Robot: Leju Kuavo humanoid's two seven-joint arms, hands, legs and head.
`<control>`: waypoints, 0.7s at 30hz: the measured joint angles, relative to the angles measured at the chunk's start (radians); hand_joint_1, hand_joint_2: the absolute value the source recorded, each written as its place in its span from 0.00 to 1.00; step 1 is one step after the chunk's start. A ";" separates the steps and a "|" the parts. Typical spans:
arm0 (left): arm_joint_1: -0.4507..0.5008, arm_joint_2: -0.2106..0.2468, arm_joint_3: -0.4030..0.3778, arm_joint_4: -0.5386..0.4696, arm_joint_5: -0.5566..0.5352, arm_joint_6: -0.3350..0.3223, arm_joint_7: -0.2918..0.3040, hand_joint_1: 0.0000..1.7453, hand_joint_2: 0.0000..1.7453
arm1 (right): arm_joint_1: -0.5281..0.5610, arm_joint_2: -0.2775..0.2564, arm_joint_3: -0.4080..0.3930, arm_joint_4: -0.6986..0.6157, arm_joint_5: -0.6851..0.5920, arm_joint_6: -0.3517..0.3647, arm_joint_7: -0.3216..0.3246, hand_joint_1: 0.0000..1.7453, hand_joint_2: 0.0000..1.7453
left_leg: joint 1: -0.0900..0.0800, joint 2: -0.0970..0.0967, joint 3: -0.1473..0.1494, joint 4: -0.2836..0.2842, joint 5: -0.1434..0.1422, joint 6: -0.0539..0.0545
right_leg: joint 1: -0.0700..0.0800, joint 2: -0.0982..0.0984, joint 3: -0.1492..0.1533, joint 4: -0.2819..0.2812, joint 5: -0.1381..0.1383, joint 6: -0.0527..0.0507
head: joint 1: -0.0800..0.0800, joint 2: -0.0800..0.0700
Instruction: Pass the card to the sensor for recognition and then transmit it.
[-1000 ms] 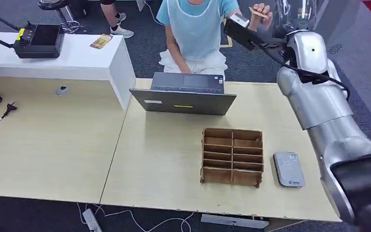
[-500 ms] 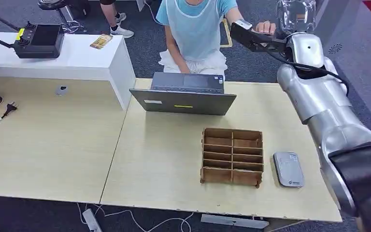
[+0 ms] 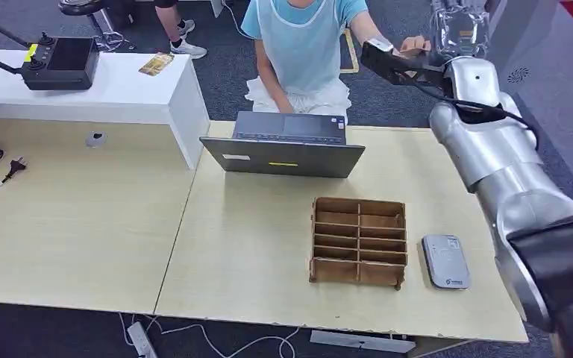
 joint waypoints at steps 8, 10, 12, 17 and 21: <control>0.000 0.000 -0.004 0.000 0.000 0.000 0.002 0.00 0.00 | -0.002 0.001 -0.001 0.008 0.001 0.001 -0.003 1.00 1.00 | 0.000 0.000 0.000 0.000 0.000 0.000 | 0.000 0.000 0.000 0.000 0.000 0.000 | 0.000 0.000; 0.000 0.000 -0.005 0.000 0.000 0.001 0.003 0.00 0.00 | -0.002 0.001 -0.003 0.009 0.001 0.001 -0.006 1.00 1.00 | 0.000 0.000 0.000 0.000 0.000 0.000 | 0.000 0.000 0.000 0.000 0.000 0.000 | 0.000 0.000; 0.000 0.000 -0.008 0.000 0.000 0.002 0.004 0.00 0.00 | -0.002 0.001 -0.005 0.010 0.001 0.001 -0.009 1.00 1.00 | 0.000 0.000 0.000 0.000 0.000 0.000 | 0.000 0.000 0.000 0.000 0.000 0.000 | 0.000 0.000; 0.000 0.000 -0.010 0.000 0.000 0.003 0.008 0.00 0.00 | -0.002 0.001 -0.007 0.011 0.001 -0.001 -0.015 1.00 1.00 | 0.000 0.000 0.000 0.000 0.000 0.000 | 0.000 0.000 0.000 0.000 0.000 0.000 | 0.000 0.000; 0.000 0.000 -0.010 0.000 0.000 0.003 0.009 0.00 0.00 | -0.002 0.001 -0.009 0.011 0.005 -0.006 -0.018 1.00 1.00 | 0.000 0.000 0.000 0.000 0.000 0.000 | 0.000 0.000 0.000 0.000 0.000 0.000 | 0.000 0.000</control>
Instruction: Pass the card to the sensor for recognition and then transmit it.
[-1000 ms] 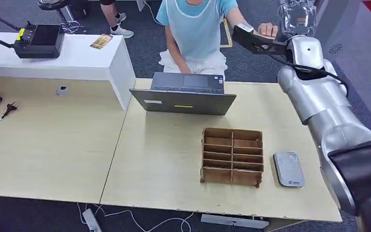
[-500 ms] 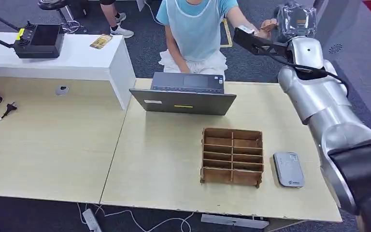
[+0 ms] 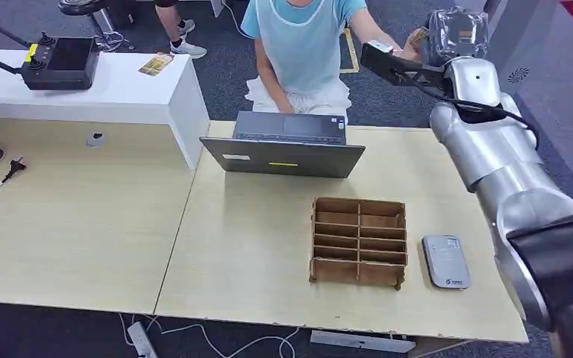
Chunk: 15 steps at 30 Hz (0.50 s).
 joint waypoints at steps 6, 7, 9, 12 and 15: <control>0.000 -0.001 0.000 0.000 0.002 0.000 0.000 0.00 0.00 | 0.000 0.001 -0.007 0.000 -0.001 -0.014 0.000 1.00 1.00 | 0.000 0.000 0.000 0.000 0.000 0.000 | 0.000 0.000 0.000 0.000 0.000 0.000 | 0.000 0.000; 0.000 -0.001 0.000 0.000 0.002 -0.001 0.001 0.00 0.00 | 0.000 0.002 -0.009 0.000 -0.006 -0.015 -0.002 1.00 1.00 | 0.000 0.000 0.000 0.000 0.000 0.000 | 0.000 0.000 0.000 0.000 0.000 0.000 | 0.000 0.000; 0.000 -0.001 0.000 0.000 0.002 -0.003 0.002 0.00 0.00 | 0.001 0.003 -0.019 0.000 -0.023 -0.020 -0.006 1.00 1.00 | 0.000 0.000 0.000 0.000 0.000 0.000 | 0.000 0.000 0.000 0.000 0.000 0.000 | 0.000 0.000; 0.000 -0.001 0.000 0.000 0.002 -0.004 0.002 0.00 0.00 | 0.001 0.004 -0.040 -0.004 -0.069 -0.027 -0.026 1.00 1.00 | 0.000 0.000 0.000 0.000 0.000 0.000 | 0.000 0.000 0.000 0.000 0.000 0.000 | 0.000 0.000; 0.000 -0.001 0.000 0.000 0.003 -0.004 0.002 0.00 0.00 | 0.004 0.008 -0.069 -0.015 -0.117 -0.020 -0.045 1.00 1.00 | 0.000 0.000 0.000 0.000 0.000 0.000 | 0.000 0.000 0.000 0.000 0.000 0.000 | 0.000 0.000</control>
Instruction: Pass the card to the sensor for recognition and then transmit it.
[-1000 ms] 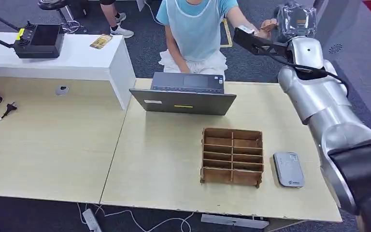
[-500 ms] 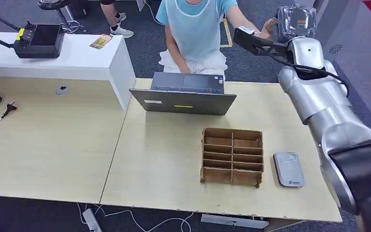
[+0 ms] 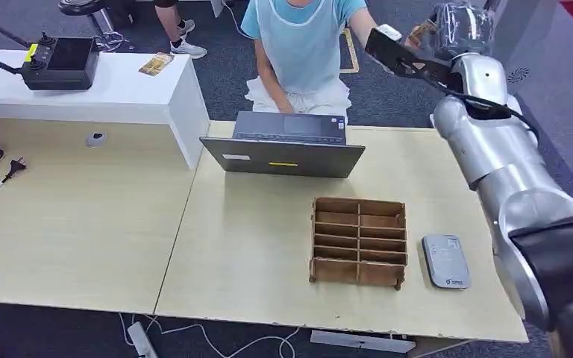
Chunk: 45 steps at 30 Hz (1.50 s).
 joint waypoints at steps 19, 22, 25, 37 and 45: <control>0.002 -0.001 0.007 0.000 0.051 0.018 -0.002 0.00 0.00 | 0.030 0.002 -0.243 -0.100 -0.489 0.205 -0.124 1.00 1.00 | 0.000 0.000 0.000 0.000 0.000 0.000 | 0.000 0.000 0.000 0.000 0.000 0.000 | 0.000 0.000; 0.002 -0.001 0.015 0.000 0.060 0.024 -0.002 0.00 0.00 | 0.030 -0.008 -0.287 -0.100 -0.588 0.270 -0.156 1.00 1.00 | 0.000 0.000 0.000 0.000 0.000 0.000 | 0.000 0.000 0.000 0.000 0.000 0.000 | 0.000 0.000; 0.002 -0.001 0.022 0.000 0.068 0.029 -0.003 0.00 0.00 | 0.030 -0.024 -0.322 -0.100 -0.662 0.323 -0.180 1.00 1.00 | 0.000 0.000 0.000 0.000 0.000 0.000 | 0.000 0.000 0.000 0.000 0.000 0.000 | 0.000 0.000; 0.003 -0.002 0.047 0.000 0.089 0.039 -0.005 0.00 0.00 | 0.099 -0.138 -0.376 -0.139 -1.040 0.528 -0.233 1.00 1.00 | 0.000 0.000 0.000 0.001 -0.001 0.001 | 0.000 0.000 0.000 0.000 0.000 0.000 | 0.000 0.000; 0.006 -0.002 0.053 0.000 0.097 0.046 -0.014 0.00 0.00 | 0.188 -0.219 -0.374 -0.215 -1.305 0.642 -0.240 1.00 1.00 | 0.000 -0.002 0.000 0.001 -0.001 0.001 | 0.000 -0.002 0.000 -0.001 0.000 0.000 | 0.000 0.000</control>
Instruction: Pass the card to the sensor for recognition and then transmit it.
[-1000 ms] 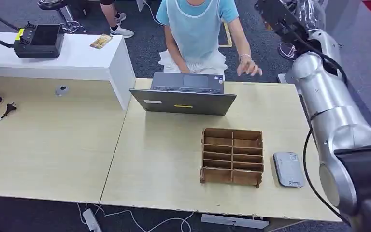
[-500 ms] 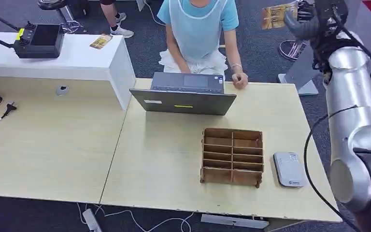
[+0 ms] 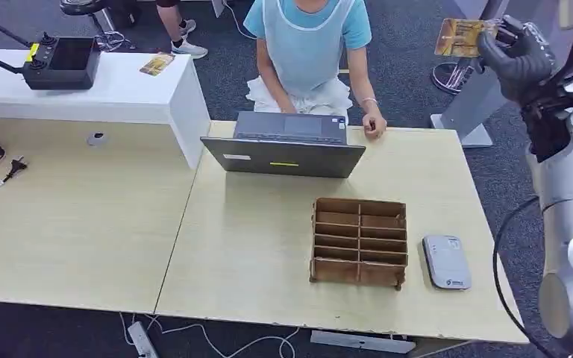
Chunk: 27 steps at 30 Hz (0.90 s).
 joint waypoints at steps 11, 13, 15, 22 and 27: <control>0.001 0.000 0.010 0.000 0.003 0.003 -0.003 0.00 0.00 | 0.197 -0.152 0.013 -0.161 -0.354 0.121 0.022 1.00 1.00 | 0.000 -0.001 0.000 0.000 -0.001 0.001 | 0.000 -0.001 0.000 -0.001 0.000 0.000 | 0.000 0.000; 0.000 0.000 0.012 0.000 0.003 0.003 -0.007 0.00 0.00 | 0.229 -0.186 0.018 -0.177 -0.385 0.145 0.022 1.00 1.00 | 0.000 -0.001 0.000 0.000 -0.001 0.001 | 0.000 -0.001 0.000 -0.001 0.000 0.000 | 0.000 0.000; 0.001 0.000 0.014 0.000 0.003 0.003 -0.008 0.00 0.00 | 0.259 -0.223 0.025 -0.189 -0.404 0.164 0.021 1.00 1.00 | 0.000 -0.001 0.000 0.000 -0.001 0.001 | 0.000 -0.001 0.000 -0.001 0.000 0.000 | 0.000 0.000; 0.001 0.000 0.015 0.000 0.003 0.004 -0.010 0.00 0.00 | 0.369 -0.324 0.044 -0.224 -0.439 0.193 0.003 1.00 1.00 | 0.000 0.000 0.000 0.000 -0.001 0.002 | 0.000 -0.001 0.000 -0.001 0.000 0.000 | 0.000 0.000; 0.000 0.000 0.015 0.000 0.001 0.006 -0.010 0.00 0.00 | 0.423 -0.369 0.061 -0.242 -0.428 0.189 0.001 1.00 1.00 | 0.000 0.000 0.000 0.000 -0.001 0.002 | 0.000 0.000 0.000 -0.001 0.000 0.000 | 0.000 0.000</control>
